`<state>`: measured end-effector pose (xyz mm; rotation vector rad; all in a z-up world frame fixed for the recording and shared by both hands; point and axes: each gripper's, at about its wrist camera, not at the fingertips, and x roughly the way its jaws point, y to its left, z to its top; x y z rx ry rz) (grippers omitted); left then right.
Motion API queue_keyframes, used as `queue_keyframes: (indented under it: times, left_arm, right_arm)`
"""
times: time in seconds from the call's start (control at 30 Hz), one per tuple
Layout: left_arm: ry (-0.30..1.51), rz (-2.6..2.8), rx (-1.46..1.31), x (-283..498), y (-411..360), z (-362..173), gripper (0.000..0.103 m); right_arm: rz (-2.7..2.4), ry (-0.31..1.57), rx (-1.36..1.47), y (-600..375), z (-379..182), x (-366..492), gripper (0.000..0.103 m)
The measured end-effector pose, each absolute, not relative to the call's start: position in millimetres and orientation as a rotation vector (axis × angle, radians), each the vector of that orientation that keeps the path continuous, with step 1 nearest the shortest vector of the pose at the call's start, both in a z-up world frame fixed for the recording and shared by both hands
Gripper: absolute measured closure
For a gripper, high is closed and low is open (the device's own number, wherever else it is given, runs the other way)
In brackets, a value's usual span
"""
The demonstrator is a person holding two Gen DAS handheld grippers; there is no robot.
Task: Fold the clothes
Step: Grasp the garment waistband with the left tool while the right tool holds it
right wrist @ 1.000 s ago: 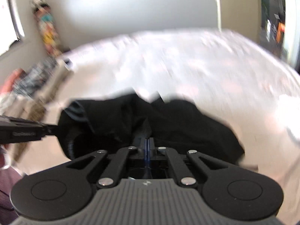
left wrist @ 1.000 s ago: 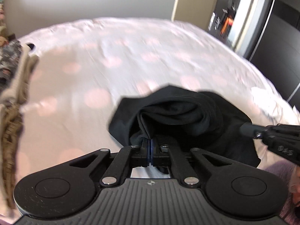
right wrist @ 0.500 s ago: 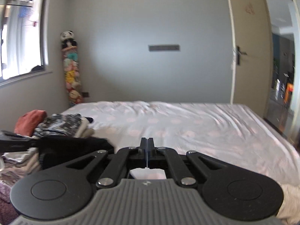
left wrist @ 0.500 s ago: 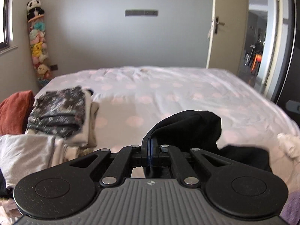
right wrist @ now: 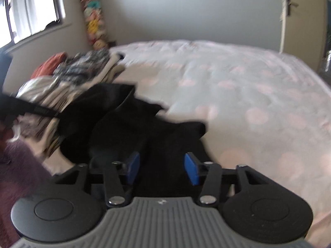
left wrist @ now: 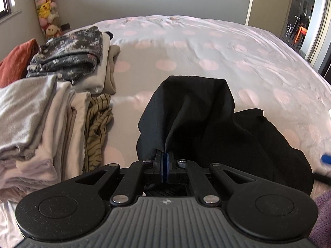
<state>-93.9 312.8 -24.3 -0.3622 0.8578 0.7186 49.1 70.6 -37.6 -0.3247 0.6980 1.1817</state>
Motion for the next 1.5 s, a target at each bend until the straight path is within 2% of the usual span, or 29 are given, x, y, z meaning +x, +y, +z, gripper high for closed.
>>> queue_keyframes:
  times: [0.03, 0.1, 0.37, 0.47, 0.6, 0.67, 0.7, 0.73, 1.1, 1.37, 1.47, 1.5]
  left_arm:
    - [0.855, 0.72, -0.369, -94.9, 312.3, -26.5, 0.103]
    - [0.851, 0.723, -0.384, -96.8, 311.3, -30.8, 0.103]
    - [0.811, 0.743, -0.432, -104.2, 311.3, -33.4, 0.103]
    - [0.808, 0.741, -0.451, -105.6, 313.7, -35.7, 0.103]
    - [0.823, 0.733, -0.462, -104.9, 315.3, -40.3, 0.103]
    - [0.827, 0.727, -0.464, -104.2, 316.0, -41.8, 0.103]
    - [0.828, 0.723, -0.463, -103.5, 316.0, -42.1, 0.103]
    - [0.827, 0.719, -0.462, -102.9, 315.7, -42.1, 0.103]
    - [0.801, 0.686, -0.398, -87.7, 310.2, -31.5, 0.103]
    - [0.923, 0.688, -0.313, -54.8, 317.4, -50.6, 0.103]
    - [0.971, 0.694, -0.324, -54.4, 319.6, -60.9, 0.102]
    - [0.98, 0.695, -0.33, -55.4, 319.7, -62.9, 0.102]
  right_arm:
    - [1.191, 0.724, -0.341, 75.8, -44.3, 39.4, 0.029]
    - [1.226, 0.763, -0.361, 85.4, -58.0, 21.7, 0.024]
    - [1.352, 0.78, -0.503, 126.7, -86.0, -30.8, 0.024]
    - [1.292, 0.793, -0.583, 149.3, -101.7, -33.2, 0.028]
    - [1.192, 0.843, -0.61, 160.3, -120.2, -21.9, 0.075]
    - [1.191, 0.86, -0.568, 155.1, -118.0, -14.3, 0.082]
    - [1.176, 0.838, -0.565, 152.1, -113.4, -11.5, 0.093]
    - [1.162, 0.817, -0.561, 149.1, -108.7, -8.7, 0.097]
    - [0.896, 0.626, -0.482, 115.4, -49.5, 77.0, 0.1]
    - [0.719, 0.658, -0.49, 103.2, -51.5, 140.3, 0.099]
    - [0.716, 0.693, -0.459, 91.8, -56.9, 145.5, 0.092]
    - [0.714, 0.695, -0.448, 87.8, -57.6, 144.0, 0.085]
